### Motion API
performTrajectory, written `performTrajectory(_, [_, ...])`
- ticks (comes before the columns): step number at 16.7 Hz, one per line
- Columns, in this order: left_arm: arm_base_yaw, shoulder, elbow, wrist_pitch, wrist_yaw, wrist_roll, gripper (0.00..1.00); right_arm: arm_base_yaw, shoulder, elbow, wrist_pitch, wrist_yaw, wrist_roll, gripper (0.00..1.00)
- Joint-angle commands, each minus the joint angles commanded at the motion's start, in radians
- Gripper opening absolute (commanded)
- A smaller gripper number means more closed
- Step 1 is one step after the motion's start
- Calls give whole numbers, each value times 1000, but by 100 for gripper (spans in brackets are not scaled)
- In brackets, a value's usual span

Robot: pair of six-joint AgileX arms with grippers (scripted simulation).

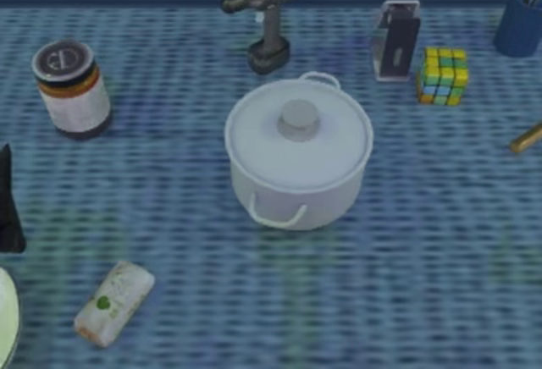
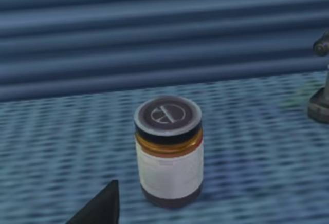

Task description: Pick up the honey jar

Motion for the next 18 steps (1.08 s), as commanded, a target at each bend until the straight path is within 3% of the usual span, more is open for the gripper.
performTrajectory(10, [-42,889,1117,-564,133,189,100,0,0,0,0,0,0,100])
performTrajectory(18, [-38,1607,1841,-948,128,318,100,0,0,0,0,0,0,100])
